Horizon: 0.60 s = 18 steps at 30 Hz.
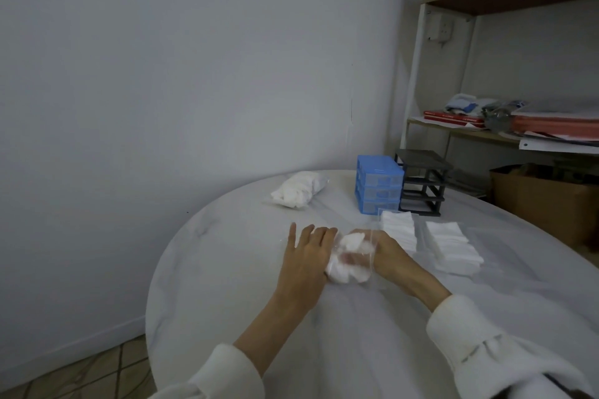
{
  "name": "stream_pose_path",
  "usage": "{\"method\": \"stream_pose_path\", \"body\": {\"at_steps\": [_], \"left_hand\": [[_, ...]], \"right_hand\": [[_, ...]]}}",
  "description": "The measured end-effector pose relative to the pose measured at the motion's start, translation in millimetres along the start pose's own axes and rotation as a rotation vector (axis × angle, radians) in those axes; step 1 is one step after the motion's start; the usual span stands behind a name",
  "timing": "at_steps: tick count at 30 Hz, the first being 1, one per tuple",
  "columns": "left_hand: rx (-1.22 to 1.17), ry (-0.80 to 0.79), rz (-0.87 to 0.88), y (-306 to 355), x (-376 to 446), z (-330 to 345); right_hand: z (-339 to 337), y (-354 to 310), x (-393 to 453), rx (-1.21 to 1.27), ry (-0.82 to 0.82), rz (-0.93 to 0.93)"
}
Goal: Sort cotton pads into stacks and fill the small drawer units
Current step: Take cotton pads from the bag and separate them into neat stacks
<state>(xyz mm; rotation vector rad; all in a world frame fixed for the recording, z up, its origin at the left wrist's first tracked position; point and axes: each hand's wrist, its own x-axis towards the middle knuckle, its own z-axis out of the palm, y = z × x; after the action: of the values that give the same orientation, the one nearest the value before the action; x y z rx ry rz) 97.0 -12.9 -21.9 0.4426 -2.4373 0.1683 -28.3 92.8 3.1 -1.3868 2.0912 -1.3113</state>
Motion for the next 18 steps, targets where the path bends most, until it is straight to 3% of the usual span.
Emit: {"method": "stream_pose_path", "body": {"at_steps": [7, 11, 13, 16, 18], "left_hand": [[0.113, -0.177, -0.114, -21, 1, -6], [0.09, -0.164, 0.051, 1, 0, -7], [0.011, -0.153, 0.076, 9, 2, -11], [-0.116, -0.366, -0.039, 13, 5, -21], [-0.189, -0.381, -0.052, 16, 7, -26]], "right_hand": [[-19, 3, -11, 0.075, 0.057, 0.043], [-13, 0, -13, 0.056, 0.043, 0.051], [-13, -1, -13, 0.039, 0.057, 0.057], [-23, 5, -13, -0.037, 0.04, 0.068], [-29, 8, -16, -0.054, 0.043, 0.078]]}}
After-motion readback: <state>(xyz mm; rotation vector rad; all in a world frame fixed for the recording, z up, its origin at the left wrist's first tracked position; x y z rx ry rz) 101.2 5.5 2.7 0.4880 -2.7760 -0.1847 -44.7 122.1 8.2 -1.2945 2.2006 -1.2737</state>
